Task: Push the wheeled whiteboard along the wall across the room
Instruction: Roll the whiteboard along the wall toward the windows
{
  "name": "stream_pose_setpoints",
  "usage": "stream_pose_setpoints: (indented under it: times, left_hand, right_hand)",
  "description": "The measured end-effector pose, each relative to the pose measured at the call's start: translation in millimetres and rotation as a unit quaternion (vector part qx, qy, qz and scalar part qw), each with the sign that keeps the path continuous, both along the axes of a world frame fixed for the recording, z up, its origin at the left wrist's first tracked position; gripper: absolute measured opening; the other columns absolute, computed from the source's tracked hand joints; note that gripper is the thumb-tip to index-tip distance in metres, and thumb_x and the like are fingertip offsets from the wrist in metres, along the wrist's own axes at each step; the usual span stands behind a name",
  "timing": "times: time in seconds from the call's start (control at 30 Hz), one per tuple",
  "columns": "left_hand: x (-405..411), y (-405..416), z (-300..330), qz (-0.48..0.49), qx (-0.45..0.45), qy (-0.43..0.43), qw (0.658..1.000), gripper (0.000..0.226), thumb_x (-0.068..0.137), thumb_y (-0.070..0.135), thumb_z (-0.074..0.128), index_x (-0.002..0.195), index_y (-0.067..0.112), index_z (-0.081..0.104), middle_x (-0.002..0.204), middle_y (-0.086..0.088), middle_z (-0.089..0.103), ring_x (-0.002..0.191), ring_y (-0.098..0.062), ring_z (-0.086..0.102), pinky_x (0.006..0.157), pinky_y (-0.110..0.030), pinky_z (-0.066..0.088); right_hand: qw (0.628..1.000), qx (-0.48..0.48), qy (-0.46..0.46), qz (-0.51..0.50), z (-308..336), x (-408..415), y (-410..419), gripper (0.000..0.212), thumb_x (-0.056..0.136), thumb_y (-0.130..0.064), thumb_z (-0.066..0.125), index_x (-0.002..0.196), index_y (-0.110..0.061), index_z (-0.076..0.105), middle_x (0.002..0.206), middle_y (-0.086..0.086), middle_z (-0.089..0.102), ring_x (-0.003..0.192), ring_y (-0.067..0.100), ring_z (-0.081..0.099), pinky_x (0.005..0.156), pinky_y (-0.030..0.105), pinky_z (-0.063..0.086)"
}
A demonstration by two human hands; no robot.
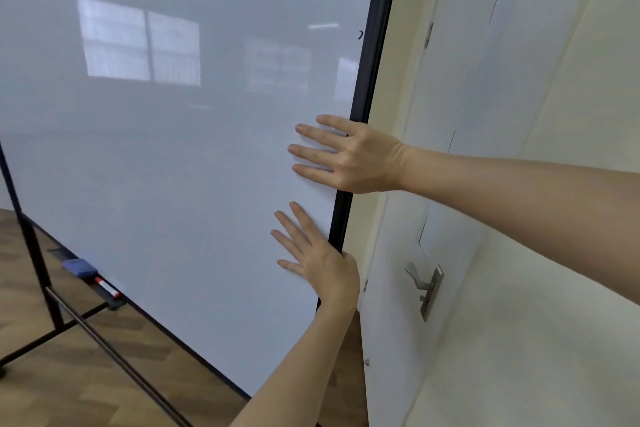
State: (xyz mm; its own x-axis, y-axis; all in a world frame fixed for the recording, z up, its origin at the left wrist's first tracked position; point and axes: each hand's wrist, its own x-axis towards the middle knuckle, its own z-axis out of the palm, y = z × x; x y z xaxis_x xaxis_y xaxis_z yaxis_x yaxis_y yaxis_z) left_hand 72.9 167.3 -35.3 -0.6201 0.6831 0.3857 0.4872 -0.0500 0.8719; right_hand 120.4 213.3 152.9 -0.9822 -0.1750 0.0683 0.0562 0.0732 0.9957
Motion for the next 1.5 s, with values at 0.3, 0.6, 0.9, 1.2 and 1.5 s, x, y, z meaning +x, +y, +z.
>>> stream_pose_setpoints:
  times: [0.3,0.6,0.9,1.2,1.5]
  left_hand:
    - [-63,70,4,-0.011,-0.011,0.002,1.000,0.124,0.071,-0.023,0.054,0.145,0.031,-0.031,0.161,-0.003,-0.026,0.147,-0.034,-0.019,0.113,-0.068,0.007]
    - [-132,140,4,0.013,-0.020,0.020,1.000,0.127,0.071,-0.019,0.059,0.143,0.030,-0.034,0.162,-0.005,-0.022,0.148,-0.037,-0.014,0.112,-0.068,0.014]
    - [-210,196,10,0.013,-0.021,-0.008,1.000,0.122,0.072,-0.018,0.053,0.142,0.036,-0.031,0.161,0.001,-0.025,0.148,-0.032,-0.019,0.115,-0.066,0.007]
    - [-304,244,15,-0.001,-0.024,-0.036,0.999,0.114,0.074,-0.018,0.048,0.148,0.033,-0.022,0.160,0.004,-0.025,0.148,-0.031,-0.020,0.115,-0.065,0.004]
    - [-421,307,12,0.004,-0.015,-0.034,0.999,0.113,0.075,-0.017,0.049,0.148,0.033,-0.022,0.161,0.004,-0.025,0.148,-0.030,-0.020,0.115,-0.064,0.003]
  right_hand:
    - [1.000,0.014,0.015,-0.013,-4,-59,77,0.029,0.098,-0.007,0.048,0.118,-0.020,0.065,0.128,0.007,0.066,0.121,0.035,0.058,0.101,0.049,0.048]
    - [1.000,0.025,0.016,-0.005,-5,-127,150,0.030,0.099,-0.006,0.046,0.117,-0.020,0.065,0.128,0.007,0.067,0.120,0.034,0.059,0.102,0.050,0.048]
    - [0.999,0.036,0.007,0.004,-6,-205,217,0.050,0.099,0.004,0.021,0.119,-0.013,0.064,0.126,0.013,0.066,0.116,0.039,0.060,0.101,0.052,0.048]
    - [0.999,0.032,0.007,0.011,-11,-306,277,0.043,0.092,0.004,0.028,0.106,-0.010,0.066,0.119,0.014,0.069,0.112,0.039,0.062,0.100,0.052,0.048]
    - [1.000,0.009,0.016,0.010,-14,-421,338,0.048,0.092,0.001,0.023,0.109,-0.010,0.066,0.120,0.015,0.068,0.113,0.041,0.061,0.101,0.053,0.047]
